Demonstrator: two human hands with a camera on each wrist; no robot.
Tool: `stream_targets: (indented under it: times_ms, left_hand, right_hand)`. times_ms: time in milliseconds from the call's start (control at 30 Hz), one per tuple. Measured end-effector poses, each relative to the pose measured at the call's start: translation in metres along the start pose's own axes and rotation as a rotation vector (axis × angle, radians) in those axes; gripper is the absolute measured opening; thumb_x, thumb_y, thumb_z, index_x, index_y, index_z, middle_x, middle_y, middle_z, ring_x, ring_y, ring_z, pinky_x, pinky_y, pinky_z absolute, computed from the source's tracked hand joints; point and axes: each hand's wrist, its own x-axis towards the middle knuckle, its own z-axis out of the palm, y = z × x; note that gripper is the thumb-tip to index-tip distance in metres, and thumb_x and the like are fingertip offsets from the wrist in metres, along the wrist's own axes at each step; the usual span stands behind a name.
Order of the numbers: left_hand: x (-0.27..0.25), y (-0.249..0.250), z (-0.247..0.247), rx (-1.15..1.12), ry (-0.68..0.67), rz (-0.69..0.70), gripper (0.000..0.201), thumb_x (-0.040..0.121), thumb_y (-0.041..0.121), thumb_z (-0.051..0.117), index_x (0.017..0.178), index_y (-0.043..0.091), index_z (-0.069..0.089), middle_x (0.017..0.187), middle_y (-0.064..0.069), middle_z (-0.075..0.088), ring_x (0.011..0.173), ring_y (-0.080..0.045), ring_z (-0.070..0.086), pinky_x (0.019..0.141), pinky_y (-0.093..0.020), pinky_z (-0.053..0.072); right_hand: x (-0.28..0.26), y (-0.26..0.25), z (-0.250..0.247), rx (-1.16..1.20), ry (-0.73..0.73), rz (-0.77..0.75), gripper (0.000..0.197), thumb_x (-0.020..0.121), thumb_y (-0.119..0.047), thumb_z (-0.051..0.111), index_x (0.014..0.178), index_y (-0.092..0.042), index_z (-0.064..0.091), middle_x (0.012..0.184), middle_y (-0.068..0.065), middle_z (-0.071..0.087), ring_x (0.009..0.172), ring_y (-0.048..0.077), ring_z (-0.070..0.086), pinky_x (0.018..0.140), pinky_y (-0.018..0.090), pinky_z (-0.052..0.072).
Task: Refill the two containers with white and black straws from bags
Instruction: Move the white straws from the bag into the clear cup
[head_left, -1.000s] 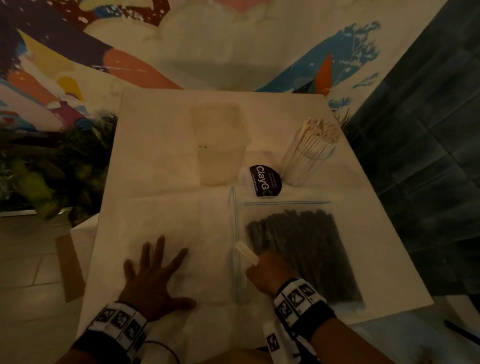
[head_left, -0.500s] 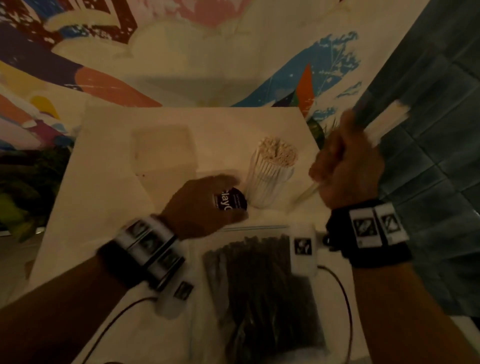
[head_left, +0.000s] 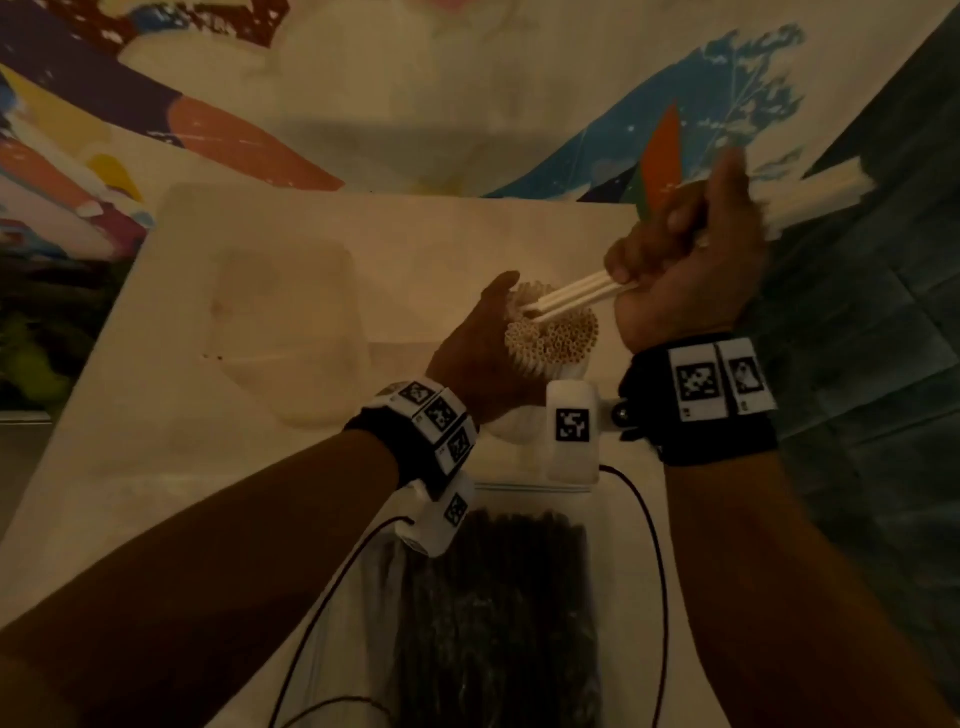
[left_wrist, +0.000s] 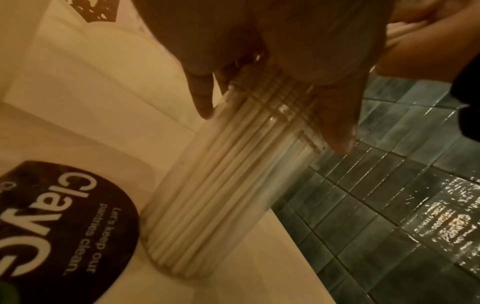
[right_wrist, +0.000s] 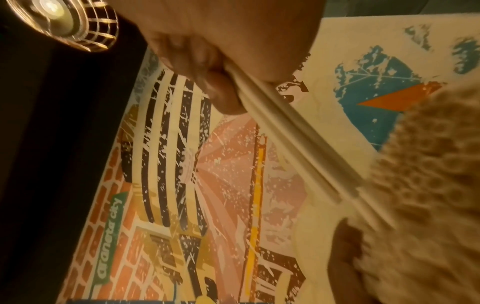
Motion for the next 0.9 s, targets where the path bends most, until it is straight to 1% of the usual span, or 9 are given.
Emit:
stream_targets:
  times_ms: [67,133,200,300,467,633,767,833,900]
  left_hand:
    - [0.003,-0.005,0.002,-0.004,-0.006,-0.011,0.116,0.055,0.029,0.087,0.144,0.023,0.012,0.138,-0.003,0.045,0.113,-0.016,0.049,0.082,-0.016,0.032]
    - [0.005,-0.01,0.005,-0.008,0.006,-0.027,0.118,0.051,0.035,0.087,0.142,0.028,0.013,0.137,0.001,0.045,0.112,-0.016,0.05,0.086,-0.022,0.036]
    - [0.006,-0.014,0.008,-0.007,0.021,-0.02,0.118,0.049,0.043,0.085,0.141,0.031,0.013,0.138,0.002,0.045,0.115,-0.02,0.052,0.09,-0.027,0.039]
    - [0.007,-0.018,0.01,-0.01,0.033,-0.015,0.115,0.052,0.046,0.084,0.141,0.032,0.013,0.138,0.004,0.045,0.115,-0.019,0.052,0.087,-0.025,0.039]
    - [0.008,-0.015,0.009,0.0,0.066,-0.029,0.109,0.053,0.051,0.082,0.138,0.033,0.016,0.134,0.007,0.048,0.11,-0.013,0.052,0.087,-0.026,0.039]
    - [0.007,-0.017,0.01,-0.042,0.04,-0.043,0.116,0.047,0.048,0.087,0.138,0.034,0.018,0.133,0.009,0.048,0.116,-0.018,0.053,0.093,-0.035,0.046]
    - [0.007,-0.016,0.01,-0.036,0.035,-0.072,0.112,0.049,0.046,0.087,0.137,0.036,0.018,0.129,0.011,0.05,0.105,-0.011,0.054,0.082,-0.027,0.043]
    - [0.006,-0.014,0.009,-0.042,0.027,-0.077,0.113,0.05,0.04,0.088,0.138,0.037,0.017,0.129,0.011,0.051,0.102,-0.01,0.051,0.084,-0.026,0.041]
    - [0.007,-0.015,0.008,-0.043,0.023,-0.084,0.115,0.048,0.04,0.088,0.138,0.038,0.016,0.131,0.011,0.05,0.109,-0.013,0.053,0.087,-0.027,0.04]
  right_hand:
    - [0.006,-0.005,-0.004,0.001,-0.048,-0.011,0.049,0.101,-0.03,0.036,0.055,-0.015,0.044,0.038,-0.006,0.031,0.031,0.011,0.02,0.042,0.018,0.024]
    - [0.011,-0.008,-0.004,-0.03,-0.113,-0.012,0.037,0.097,-0.03,0.042,0.066,-0.011,0.041,0.041,-0.006,0.034,0.031,0.011,0.022,0.043,0.018,0.027]
    - [0.011,-0.005,0.002,-0.101,-0.171,0.009,0.035,0.095,-0.03,0.045,0.067,-0.01,0.039,0.04,-0.006,0.036,0.03,0.011,0.024,0.042,0.019,0.028]
    - [0.006,0.001,0.012,-0.176,-0.206,0.041,0.038,0.093,-0.028,0.045,0.061,-0.009,0.039,0.038,-0.007,0.035,0.03,0.011,0.025,0.042,0.021,0.028]
    - [0.006,-0.005,0.009,-0.123,-0.283,-0.019,0.033,0.093,-0.024,0.042,0.064,-0.009,0.039,0.04,-0.007,0.036,0.03,0.012,0.025,0.042,0.019,0.028]
    - [-0.001,0.018,0.007,-0.315,-0.178,0.048,0.038,0.093,-0.02,0.051,0.055,-0.013,0.053,0.041,-0.004,0.045,0.03,0.012,0.037,0.041,0.023,0.038]
    - [0.002,0.016,0.007,-0.434,-0.143,-0.048,0.035,0.098,-0.016,0.049,0.064,-0.009,0.054,0.052,-0.004,0.056,0.035,0.013,0.049,0.043,0.031,0.042]
    - [0.006,0.01,0.006,-0.504,-0.157,-0.118,0.034,0.098,-0.016,0.047,0.066,-0.01,0.054,0.055,-0.004,0.059,0.037,0.013,0.053,0.042,0.035,0.044]
    - [0.008,0.011,0.004,-0.561,-0.149,-0.122,0.033,0.099,-0.016,0.047,0.067,-0.012,0.055,0.058,-0.001,0.059,0.039,0.016,0.055,0.043,0.034,0.045]
